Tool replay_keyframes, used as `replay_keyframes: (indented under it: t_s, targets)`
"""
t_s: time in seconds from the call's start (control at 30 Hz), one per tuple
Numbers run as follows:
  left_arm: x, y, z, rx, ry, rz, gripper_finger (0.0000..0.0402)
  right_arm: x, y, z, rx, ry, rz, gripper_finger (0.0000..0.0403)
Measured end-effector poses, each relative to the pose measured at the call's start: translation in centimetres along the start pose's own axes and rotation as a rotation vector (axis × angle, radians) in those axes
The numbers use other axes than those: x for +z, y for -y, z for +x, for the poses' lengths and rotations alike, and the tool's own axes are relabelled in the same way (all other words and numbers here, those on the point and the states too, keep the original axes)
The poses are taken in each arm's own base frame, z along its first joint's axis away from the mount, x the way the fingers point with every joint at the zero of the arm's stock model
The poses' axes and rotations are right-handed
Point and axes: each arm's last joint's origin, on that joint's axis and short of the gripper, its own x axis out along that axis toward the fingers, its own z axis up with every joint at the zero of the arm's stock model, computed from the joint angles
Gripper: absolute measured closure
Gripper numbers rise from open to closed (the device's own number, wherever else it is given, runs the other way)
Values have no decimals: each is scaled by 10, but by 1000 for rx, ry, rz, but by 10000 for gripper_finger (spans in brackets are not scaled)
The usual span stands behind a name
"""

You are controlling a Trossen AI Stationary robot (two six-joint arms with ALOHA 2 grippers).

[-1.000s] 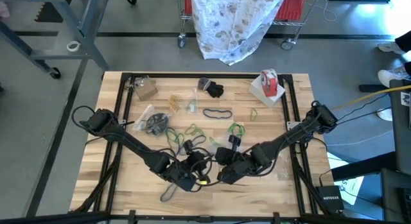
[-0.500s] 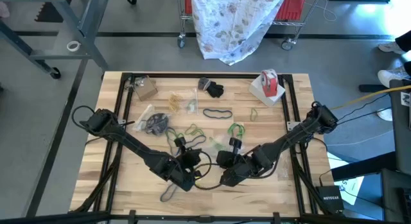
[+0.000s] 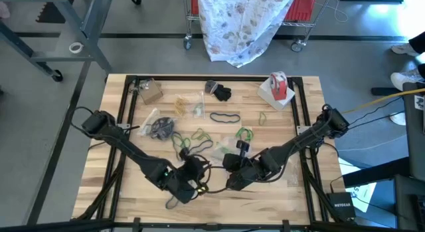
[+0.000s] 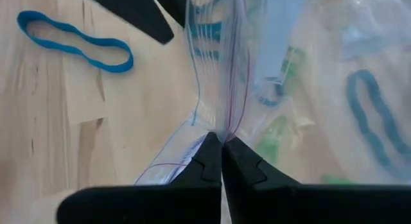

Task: Sort rubber bands
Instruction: Open the transparent zip bag

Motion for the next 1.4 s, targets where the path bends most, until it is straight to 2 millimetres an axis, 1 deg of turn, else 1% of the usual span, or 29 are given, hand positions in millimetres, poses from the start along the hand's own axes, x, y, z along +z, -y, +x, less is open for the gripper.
replay_keyframes:
  t_s: [0.13,0.23,0.4,0.57,0.67,0.77,0.93,1.1,1.2,1.27,1.4]
  targets:
    - [-10,0,5,-34,46,-193,299,0,0,0,-19,15,-3,403]
    - [-16,0,9,-91,108,-290,268,0,0,0,-24,18,-3,403]
    - [-15,-2,13,-117,179,-333,233,0,0,0,-24,19,-3,403]
    - [-11,-9,27,-70,190,-308,223,2,0,0,-30,39,4,403]
    - [-8,-12,31,-51,196,-263,232,2,0,0,-36,49,7,403]
    - [-7,-14,35,-46,189,-211,253,3,-1,0,-33,54,9,403]
    - [-5,-18,41,-61,169,-180,313,4,-1,-1,-41,80,18,403]
    - [-3,-19,44,-70,158,-58,388,5,0,0,-70,102,2,403]
    - [-4,-20,44,-56,150,47,399,6,0,-1,-73,106,2,403]
    - [-6,-24,43,-27,114,126,400,6,0,-1,-77,109,2,403]
    - [-16,-49,38,135,-18,278,401,2,-5,-4,-72,116,-10,403]
